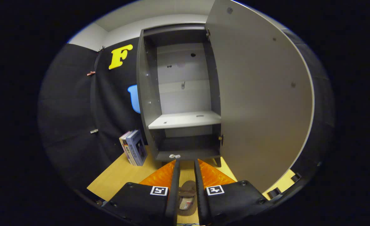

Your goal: Open the shoe cabinet door, grab the shoes and put them into the shoe cabinet, then close the shoe cabinet door.

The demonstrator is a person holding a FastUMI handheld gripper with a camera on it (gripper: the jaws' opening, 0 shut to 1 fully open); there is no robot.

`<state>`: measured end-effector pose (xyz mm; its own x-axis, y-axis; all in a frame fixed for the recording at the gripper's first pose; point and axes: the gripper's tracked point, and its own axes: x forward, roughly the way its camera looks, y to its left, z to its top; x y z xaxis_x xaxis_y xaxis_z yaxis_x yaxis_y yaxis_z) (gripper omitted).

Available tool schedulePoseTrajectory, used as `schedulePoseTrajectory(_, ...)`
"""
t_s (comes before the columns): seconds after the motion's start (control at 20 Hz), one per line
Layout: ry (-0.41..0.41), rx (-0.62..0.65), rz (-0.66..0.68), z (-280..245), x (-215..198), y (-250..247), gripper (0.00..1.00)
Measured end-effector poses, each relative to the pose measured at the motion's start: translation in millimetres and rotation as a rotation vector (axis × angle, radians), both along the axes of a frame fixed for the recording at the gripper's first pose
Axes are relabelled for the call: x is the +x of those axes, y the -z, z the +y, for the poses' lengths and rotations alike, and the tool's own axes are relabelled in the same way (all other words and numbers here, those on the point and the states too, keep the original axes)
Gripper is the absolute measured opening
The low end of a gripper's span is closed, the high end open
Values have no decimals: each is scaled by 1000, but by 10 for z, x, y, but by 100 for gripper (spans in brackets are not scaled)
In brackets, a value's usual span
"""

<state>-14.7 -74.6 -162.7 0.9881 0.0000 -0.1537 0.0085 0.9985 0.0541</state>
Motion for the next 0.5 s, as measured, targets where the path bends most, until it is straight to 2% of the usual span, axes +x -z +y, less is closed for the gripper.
schedulePoseTrajectory(0.5,68,71,327,202,232,1923,29)
